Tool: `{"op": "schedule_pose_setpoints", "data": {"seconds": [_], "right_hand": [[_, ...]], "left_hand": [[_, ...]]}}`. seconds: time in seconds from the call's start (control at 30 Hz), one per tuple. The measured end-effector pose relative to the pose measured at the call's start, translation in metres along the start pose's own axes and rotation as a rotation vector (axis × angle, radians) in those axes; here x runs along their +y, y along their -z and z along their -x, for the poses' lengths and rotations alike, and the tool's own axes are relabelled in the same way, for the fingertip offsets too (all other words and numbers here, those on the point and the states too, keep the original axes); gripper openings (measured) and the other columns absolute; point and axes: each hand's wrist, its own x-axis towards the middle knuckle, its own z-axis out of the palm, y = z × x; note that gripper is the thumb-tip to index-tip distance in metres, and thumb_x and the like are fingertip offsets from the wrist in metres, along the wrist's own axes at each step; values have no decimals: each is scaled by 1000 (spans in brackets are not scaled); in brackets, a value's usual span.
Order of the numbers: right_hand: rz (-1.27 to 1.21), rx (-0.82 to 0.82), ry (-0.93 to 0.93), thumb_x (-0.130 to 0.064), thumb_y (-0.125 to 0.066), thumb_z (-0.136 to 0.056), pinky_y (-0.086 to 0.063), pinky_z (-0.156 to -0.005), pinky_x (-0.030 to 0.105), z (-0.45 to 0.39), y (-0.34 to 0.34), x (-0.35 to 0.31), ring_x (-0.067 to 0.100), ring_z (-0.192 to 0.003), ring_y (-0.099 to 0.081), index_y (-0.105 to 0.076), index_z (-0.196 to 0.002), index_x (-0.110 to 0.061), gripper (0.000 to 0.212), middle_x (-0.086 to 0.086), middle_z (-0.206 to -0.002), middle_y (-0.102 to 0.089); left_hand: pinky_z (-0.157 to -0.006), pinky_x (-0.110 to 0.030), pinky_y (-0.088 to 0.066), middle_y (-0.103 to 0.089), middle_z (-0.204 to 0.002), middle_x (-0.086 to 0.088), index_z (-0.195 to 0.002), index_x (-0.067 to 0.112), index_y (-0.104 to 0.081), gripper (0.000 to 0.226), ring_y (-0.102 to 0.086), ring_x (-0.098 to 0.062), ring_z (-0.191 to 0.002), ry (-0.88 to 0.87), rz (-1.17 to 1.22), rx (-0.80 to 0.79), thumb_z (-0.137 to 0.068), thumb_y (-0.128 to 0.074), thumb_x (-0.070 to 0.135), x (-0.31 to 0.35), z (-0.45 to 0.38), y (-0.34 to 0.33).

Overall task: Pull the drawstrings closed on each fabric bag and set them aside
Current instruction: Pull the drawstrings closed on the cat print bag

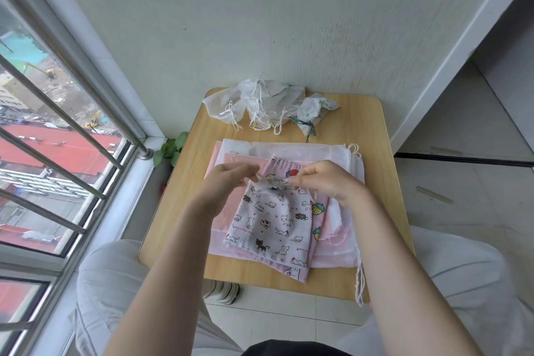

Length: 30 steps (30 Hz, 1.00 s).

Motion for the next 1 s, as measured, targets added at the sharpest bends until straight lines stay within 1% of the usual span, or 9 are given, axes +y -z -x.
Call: {"op": "schedule_pose_setpoints", "data": {"seconds": [0.1,0.2,0.33,0.43,0.5,0.6,0.7,0.83,1.0], "right_hand": [[1,75,53,-36,-76,-81,-45,-77,27,3,-12,-10,11,-74,-56,-72,-84,-9,27,0,-78,-61],[-8,96,105,-37,-74,-83,-43,-72,20,5,-20,-17,5,-77,-56,-71,-90,-7,31,-2,-90,-64],[-37,82,111,-32,-71,-86,-46,-70,21,6,-23,-19,2,-67,-59,-71,-81,-12,21,-6,-74,-64],[-65,133,132,-32,-69,-86,-49,-75,27,2,-23,-19,6,-74,-65,-71,-75,-16,19,-2,-79,-69],[-142,117,142,-32,-69,-84,-54,-80,34,-1,-24,-23,17,-79,-68,-71,-77,-13,20,5,-81,-72],[-206,101,179,-28,-65,-90,-49,-76,23,-2,-28,-33,9,-81,-66,-74,-87,-11,19,4,-89,-73],[-360,102,222,-29,-57,-96,-49,-82,20,-8,-31,-36,14,-100,-66,-73,-102,-24,18,5,-109,-71],[-289,114,145,-2,-45,-92,-53,-84,26,-13,-29,-20,16,-92,-69,-71,-105,-12,31,5,-100,-73],[-122,72,112,-4,-67,-83,-56,-78,26,-7,-36,-7,14,-78,-69,-73,-87,-23,20,4,-87,-75]], "left_hand": [[-92,-31,-43,-75,-92,-6,-85,7,-77,27,-67,-18,-98,-55,150,1,-94,-58,22,7,-2,-15],[-90,-35,-51,-72,-106,-18,-106,1,-71,33,-69,-30,-98,-36,228,-19,-100,-47,23,12,-5,-31],[-82,-41,-53,-73,-83,-1,-111,12,-69,32,-63,-20,-70,32,97,-21,-90,-46,21,7,-9,-40],[-66,-25,-50,-64,-66,9,-93,13,-71,26,-53,-12,-61,21,-139,-162,-82,-47,11,6,-4,-41],[-60,-17,-46,-65,-69,10,-96,6,-72,20,-53,-10,-62,23,-250,-241,-88,-53,3,5,-2,-46],[-67,-23,-47,-69,-72,9,-95,6,-73,15,-60,-18,-71,57,-324,-271,-90,-66,18,-1,-2,-50],[-64,-23,-44,-76,-89,2,-97,4,-74,30,-50,-17,-59,79,-298,-258,-99,-54,26,-1,-1,-52],[-60,-26,-41,-75,-95,-12,-103,5,-73,34,-44,-15,-56,96,-145,-216,-101,-46,25,0,0,-48],[-60,-31,-41,-71,-99,-25,-105,-6,-67,38,-46,-21,-58,143,-52,-166,-100,-41,21,-5,-4,-43]]}}
